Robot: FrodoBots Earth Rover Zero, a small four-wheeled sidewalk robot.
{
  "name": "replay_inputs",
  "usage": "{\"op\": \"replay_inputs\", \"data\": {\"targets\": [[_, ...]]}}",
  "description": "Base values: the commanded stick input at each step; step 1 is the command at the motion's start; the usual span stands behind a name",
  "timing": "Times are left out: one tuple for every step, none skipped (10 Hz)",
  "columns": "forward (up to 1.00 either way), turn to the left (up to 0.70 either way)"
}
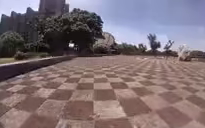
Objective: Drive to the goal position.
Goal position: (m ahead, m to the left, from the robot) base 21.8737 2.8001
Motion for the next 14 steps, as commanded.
{"op": "replay_inputs", "data": {"targets": [[0.7,0.0],[0.7,0.0],[0.7,0.0],[0.7,0.0],[0.7,0.0],[0.7,0.0],[0.7,0.0],[0.7,0.0],[0.7,0.0],[0.7,0.0],[0.7,0.0],[0.7,0.0],[0.7,0.0],[0.7,0.0]]}}
